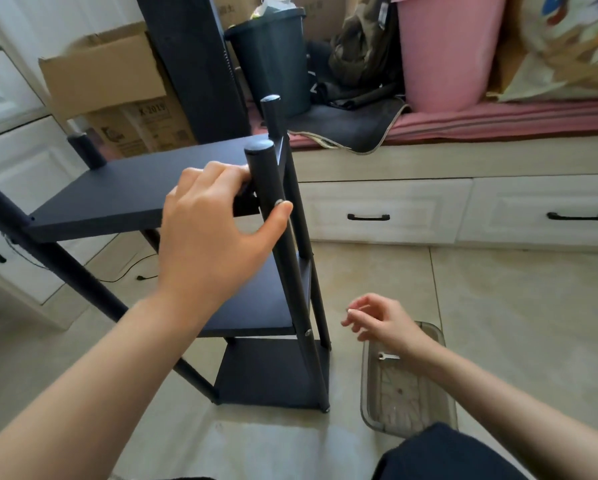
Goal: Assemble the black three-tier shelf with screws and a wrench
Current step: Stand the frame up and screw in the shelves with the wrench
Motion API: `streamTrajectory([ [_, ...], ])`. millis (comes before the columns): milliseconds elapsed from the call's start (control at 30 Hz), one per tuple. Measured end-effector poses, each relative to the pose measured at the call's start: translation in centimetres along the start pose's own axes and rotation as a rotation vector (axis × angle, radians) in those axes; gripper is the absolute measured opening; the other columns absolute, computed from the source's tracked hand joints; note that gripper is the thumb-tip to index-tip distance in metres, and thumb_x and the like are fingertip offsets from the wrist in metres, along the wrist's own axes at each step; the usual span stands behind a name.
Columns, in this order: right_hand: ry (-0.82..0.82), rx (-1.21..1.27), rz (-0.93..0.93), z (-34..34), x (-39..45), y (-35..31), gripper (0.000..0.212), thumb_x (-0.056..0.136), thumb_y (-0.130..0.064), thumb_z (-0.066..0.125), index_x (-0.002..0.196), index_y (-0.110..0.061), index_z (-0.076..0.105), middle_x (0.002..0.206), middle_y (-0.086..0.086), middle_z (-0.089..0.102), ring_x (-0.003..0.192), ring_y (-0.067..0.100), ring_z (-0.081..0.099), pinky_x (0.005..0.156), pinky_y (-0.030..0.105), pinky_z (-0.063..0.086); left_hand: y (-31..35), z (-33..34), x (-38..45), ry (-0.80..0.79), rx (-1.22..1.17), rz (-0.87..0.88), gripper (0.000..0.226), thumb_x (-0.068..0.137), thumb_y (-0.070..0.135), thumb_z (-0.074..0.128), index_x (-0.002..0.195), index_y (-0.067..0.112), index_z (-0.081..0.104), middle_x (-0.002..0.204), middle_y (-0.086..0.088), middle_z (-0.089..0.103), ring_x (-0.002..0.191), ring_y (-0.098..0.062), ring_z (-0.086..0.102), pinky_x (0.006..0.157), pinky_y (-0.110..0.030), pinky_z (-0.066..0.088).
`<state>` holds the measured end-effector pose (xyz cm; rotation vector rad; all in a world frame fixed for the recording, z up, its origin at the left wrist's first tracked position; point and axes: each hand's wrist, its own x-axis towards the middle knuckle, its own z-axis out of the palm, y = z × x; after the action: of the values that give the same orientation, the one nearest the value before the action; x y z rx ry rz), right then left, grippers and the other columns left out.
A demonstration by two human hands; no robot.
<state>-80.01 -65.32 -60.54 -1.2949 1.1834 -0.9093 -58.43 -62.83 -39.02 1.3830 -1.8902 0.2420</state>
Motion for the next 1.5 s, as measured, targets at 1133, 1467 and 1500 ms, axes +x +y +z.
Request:
streamTrajectory([
  [1133, 0.067, 0.165, -0.068, 18.7, 5.1, -16.5, 0.017, 0.108, -0.036, 0.028, 0.106, -0.022, 0.038, 0.069, 0.001, 0.074, 0.062, 0.010, 0.070, 0.054, 0.026, 0.047, -12.8, -12.0, 5.0, -0.216, -0.209, -0.224, 0.048, 0.090, 0.044, 0.071, 0.123, 0.044, 0.036, 0.119, 0.004, 0.060, 0.114, -0.022, 0.062, 0.099, -0.046, 0.052],
  [1467, -0.029, 0.032, -0.133, 26.5, 7.4, -19.9, 0.018, 0.108, -0.034, 0.030, 0.110, -0.019, 0.039, 0.075, 0.001, 0.076, 0.064, 0.012, 0.070, 0.069, 0.031, 0.052, -20.2, -17.9, 1.6, -0.008, -0.221, -0.406, 0.050, 0.091, 0.040, 0.072, 0.127, 0.038, 0.037, 0.105, 0.007, 0.058, 0.109, -0.017, 0.065, 0.102, -0.043, 0.048],
  [1500, -0.045, 0.021, -0.138, 27.3, 7.5, -20.2, 0.018, 0.108, -0.033, 0.030, 0.111, -0.018, 0.039, 0.075, 0.002, 0.076, 0.064, 0.012, 0.069, 0.067, 0.030, 0.051, -20.8, -18.5, 1.0, 0.014, -0.223, -0.427, 0.051, 0.090, 0.041, 0.073, 0.127, 0.039, 0.037, 0.104, 0.007, 0.059, 0.111, -0.020, 0.065, 0.104, -0.046, 0.047],
])
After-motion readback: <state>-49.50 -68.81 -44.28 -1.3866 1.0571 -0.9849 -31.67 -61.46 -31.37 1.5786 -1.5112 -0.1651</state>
